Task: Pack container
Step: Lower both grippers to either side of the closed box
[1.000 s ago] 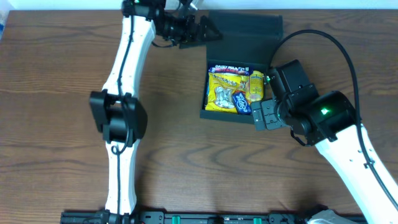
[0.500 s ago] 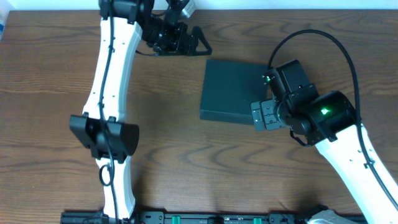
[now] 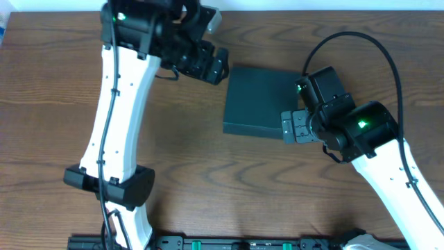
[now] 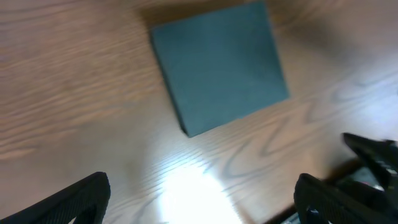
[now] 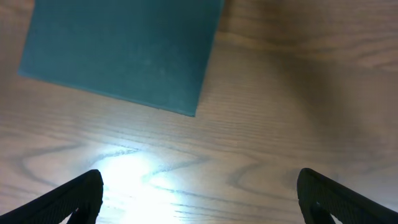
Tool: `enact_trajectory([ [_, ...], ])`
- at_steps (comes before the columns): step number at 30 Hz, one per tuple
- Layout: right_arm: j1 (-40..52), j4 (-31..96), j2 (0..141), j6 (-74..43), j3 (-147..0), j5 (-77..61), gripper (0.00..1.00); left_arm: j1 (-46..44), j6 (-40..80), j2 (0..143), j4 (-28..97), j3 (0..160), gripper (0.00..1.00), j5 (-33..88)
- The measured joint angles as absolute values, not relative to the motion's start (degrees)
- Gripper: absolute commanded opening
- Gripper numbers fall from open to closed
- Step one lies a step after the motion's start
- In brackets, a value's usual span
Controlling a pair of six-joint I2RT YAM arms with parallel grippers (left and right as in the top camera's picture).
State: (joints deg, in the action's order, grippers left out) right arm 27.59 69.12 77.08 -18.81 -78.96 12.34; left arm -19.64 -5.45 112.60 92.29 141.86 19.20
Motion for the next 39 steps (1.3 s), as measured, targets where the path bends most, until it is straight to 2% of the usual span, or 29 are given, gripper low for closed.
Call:
enact_trajectory([
  [7, 27.59, 67.55, 76.84, -24.05, -70.89, 17.65, 0.99, -23.03, 0.1, 112.42, 92.31, 141.53, 0.96, 8.62],
  [13, 27.59, 65.6, 73.54, -24.75, -68.07, 19.07, 0.99, -22.98, 2.68, 102.61, 90.94, 129.51, 0.96, 2.04],
  [20, 27.59, 62.04, 68.75, -23.75, -67.75, 20.75, 0.99, -21.63, 3.03, 76.82, 71.7, 98.17, 0.95, -1.56],
  [24, 27.03, 52.23, 68.9, -22.83, -63.22, 22.06, 0.99, -19.09, 3.64, 69.82, 57.6, 80.62, 0.95, -1.96],
  [30, 21.41, 40.73, 72.16, -21.26, -56.47, 21.63, 0.99, -16.34, 6.09, 76.84, 45.56, 68.42, 0.95, 0.23],
  [39, 9.34, 30.57, 83.02, -21.8, -55.79, 18.57, 0.99, -14.35, 8.27, 94.21, 37.43, 68.07, 0.95, 6.13],
])
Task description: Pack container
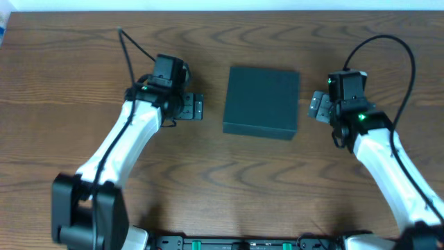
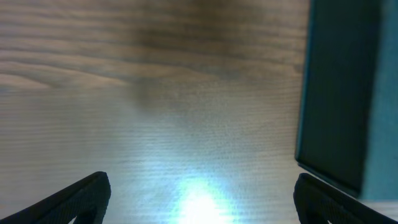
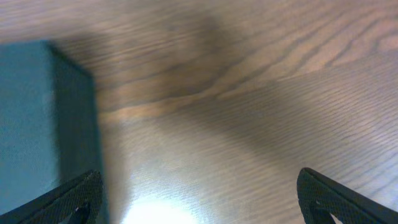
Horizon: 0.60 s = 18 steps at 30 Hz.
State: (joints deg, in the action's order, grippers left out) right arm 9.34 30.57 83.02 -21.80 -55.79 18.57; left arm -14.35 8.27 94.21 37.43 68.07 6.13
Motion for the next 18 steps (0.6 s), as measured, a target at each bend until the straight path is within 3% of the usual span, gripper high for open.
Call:
enact_trajectory([
  [18, 7.9, 13.76, 100.73, -25.26, -55.75, 14.79, 0.99, -14.37, 10.52, 97.08, 34.48, 68.05, 0.95, 10.59],
])
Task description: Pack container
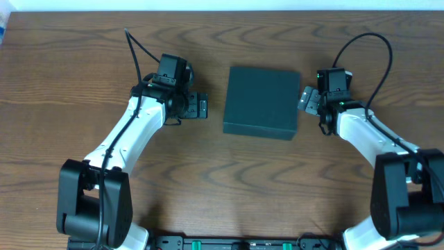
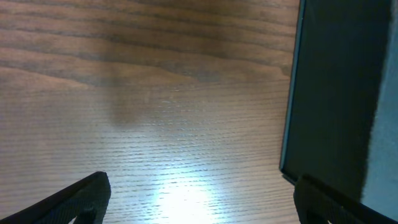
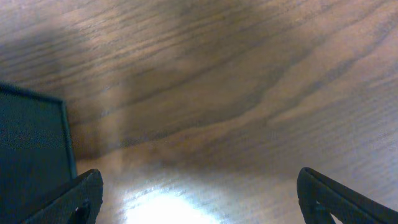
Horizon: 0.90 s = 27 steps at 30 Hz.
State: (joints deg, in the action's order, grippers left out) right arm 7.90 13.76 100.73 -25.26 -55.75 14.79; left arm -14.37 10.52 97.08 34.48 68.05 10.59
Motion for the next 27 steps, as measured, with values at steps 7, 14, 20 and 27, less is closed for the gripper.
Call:
enact_trajectory([
  [7, 7.57, 9.98, 101.82, -25.26, -55.75, 13.91, 0.99, -17.21, 17.34, 97.08, 36.53, 68.05, 0.95, 10.2],
  [14, 7.57, 7.29, 101.82, -25.26, -55.75, 11.84, 0.99, -22.39, 21.8, 97.08, 37.1, 68.05, 0.95, 5.74],
  [20, 7.6, 6.68, 101.82, -25.28, -55.75, 10.92, 0.99, -22.65, 24.08, 97.08, 37.26, 68.05, 0.95, 3.16],
  [27, 9.17, 4.86, 101.8, -25.28, -55.75, 10.63, 0.99, -22.61, 25.34, 97.08, 37.26, 68.05, 0.95, 2.09],
])
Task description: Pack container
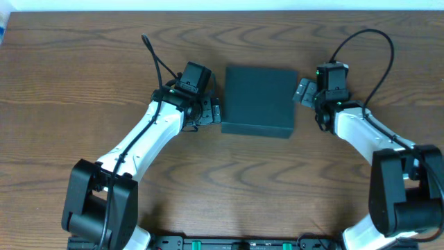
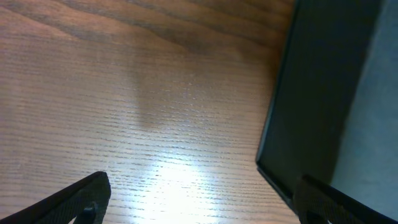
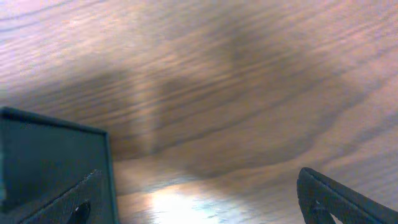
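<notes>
A closed dark grey box (image 1: 259,101) lies flat in the middle of the wooden table. My left gripper (image 1: 213,111) is low at the box's left side, open, and in the left wrist view its right finger (image 2: 329,200) overlaps the box (image 2: 336,93). My right gripper (image 1: 302,90) is open at the box's right side near the far corner. In the right wrist view its left finger (image 3: 81,202) lies against the box's wall (image 3: 50,162). Neither gripper holds anything.
The brown wooden table (image 1: 69,104) stretches out to both sides of the box. Black cables (image 1: 361,42) loop behind each arm. A black rail (image 1: 250,243) runs along the table's front edge.
My left gripper has moved right, from a gap beside the box up to its left side. My right gripper has come closer to the right side. The box sits slightly further left.
Both grippers were first raised, open, above the box's corners. Then they were down at table height, well out to the box's left and right. After that they stood nearer, and now each is at a side of the box, still open.
</notes>
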Tool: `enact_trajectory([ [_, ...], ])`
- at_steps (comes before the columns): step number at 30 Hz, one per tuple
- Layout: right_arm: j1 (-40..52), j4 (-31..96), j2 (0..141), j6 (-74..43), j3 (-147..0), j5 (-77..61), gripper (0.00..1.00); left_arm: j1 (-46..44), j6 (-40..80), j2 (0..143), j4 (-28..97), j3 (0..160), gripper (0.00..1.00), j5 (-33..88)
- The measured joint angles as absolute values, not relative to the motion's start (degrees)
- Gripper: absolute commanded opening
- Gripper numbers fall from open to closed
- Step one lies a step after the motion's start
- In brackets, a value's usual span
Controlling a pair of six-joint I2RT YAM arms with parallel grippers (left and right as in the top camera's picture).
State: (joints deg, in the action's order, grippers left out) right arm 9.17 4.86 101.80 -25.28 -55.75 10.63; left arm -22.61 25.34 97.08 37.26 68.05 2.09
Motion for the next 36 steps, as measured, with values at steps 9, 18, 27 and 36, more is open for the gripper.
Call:
enact_trajectory([
  [9, 11.7, 4.08, 101.82, -25.47, -55.75, 9.96, 0.99, -22.61, 25.52, 97.08, 37.34, 68.05, 0.95, 0.3],
  [18, 11.7, 3.97, 101.82, -25.47, -55.75, 9.93, 0.99, -22.61, 28.64, 97.08, 38.44, 68.05, 0.95, -5.23],
  [27, 11.7, 3.9, 101.82, -25.45, -55.75, 9.91, 0.99, -22.61, 28.08, 97.1, 29.34, 65.34, 0.95, -10.87],
  [36, 11.7, 3.81, 101.82, -25.45, -55.75, 9.91, 0.99, -22.61, 28.8, 97.41, 32.99, 64.95, 0.95, -8.71],
])
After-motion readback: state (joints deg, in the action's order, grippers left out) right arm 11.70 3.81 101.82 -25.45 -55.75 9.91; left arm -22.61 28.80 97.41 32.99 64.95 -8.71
